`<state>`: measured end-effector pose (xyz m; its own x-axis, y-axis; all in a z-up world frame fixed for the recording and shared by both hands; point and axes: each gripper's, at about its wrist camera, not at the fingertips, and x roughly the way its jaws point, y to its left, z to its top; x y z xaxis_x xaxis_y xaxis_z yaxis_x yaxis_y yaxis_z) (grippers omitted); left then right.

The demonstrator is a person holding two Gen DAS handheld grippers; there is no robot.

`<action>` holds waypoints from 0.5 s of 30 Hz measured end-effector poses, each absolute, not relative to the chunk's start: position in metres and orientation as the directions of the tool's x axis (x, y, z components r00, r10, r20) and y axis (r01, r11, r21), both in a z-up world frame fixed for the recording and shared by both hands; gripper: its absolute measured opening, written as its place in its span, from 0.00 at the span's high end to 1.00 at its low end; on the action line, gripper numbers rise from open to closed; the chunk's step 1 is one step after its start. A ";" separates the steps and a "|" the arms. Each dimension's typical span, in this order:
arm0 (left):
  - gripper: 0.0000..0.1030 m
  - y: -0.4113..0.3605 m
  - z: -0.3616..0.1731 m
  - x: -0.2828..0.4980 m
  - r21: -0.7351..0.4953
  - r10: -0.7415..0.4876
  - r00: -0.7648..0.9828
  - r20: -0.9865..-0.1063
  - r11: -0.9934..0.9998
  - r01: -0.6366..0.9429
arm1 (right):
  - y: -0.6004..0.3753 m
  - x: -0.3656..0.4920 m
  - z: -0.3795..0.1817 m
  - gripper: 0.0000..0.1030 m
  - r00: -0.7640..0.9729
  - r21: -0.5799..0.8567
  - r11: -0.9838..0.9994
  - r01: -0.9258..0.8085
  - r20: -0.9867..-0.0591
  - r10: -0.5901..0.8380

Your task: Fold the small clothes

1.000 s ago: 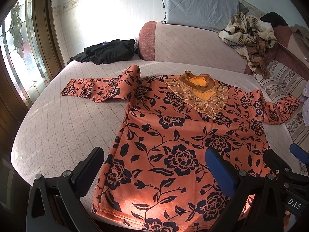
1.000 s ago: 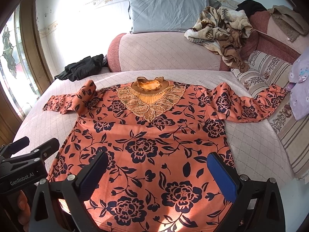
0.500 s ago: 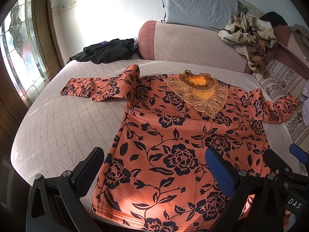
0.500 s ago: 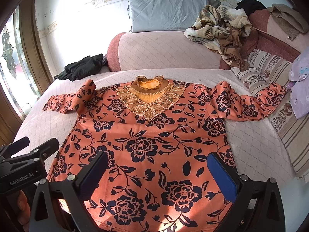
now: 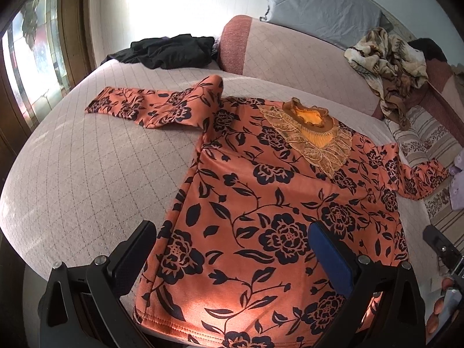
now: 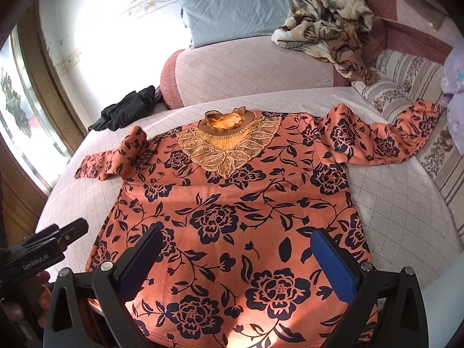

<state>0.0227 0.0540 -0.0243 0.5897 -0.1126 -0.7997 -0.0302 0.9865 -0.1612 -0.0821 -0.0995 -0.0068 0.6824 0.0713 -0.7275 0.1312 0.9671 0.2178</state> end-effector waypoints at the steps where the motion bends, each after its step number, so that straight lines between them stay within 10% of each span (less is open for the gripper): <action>1: 0.00 0.070 -0.031 0.030 -0.178 -0.107 0.582 -0.806 0.982 -0.067 | -0.117 -0.081 -0.009 0.00 0.690 0.257 0.954 0.154 -0.719 0.082; 8: 0.00 0.174 -0.078 0.078 -0.100 0.091 0.521 -0.849 0.940 -0.327 | -0.302 -0.061 -0.040 0.04 0.730 0.483 0.753 0.446 -0.683 0.006; 12: 0.00 0.210 -0.096 0.099 -0.071 0.159 0.507 -0.847 0.912 -0.405 | -0.410 -0.032 -0.063 0.39 0.667 0.476 0.617 0.627 -0.736 -0.111; 15: 0.00 0.228 -0.102 0.109 -0.079 0.193 0.527 -0.827 0.889 -0.451 | -0.467 -0.007 -0.072 0.41 0.615 0.436 0.550 0.712 -0.765 -0.190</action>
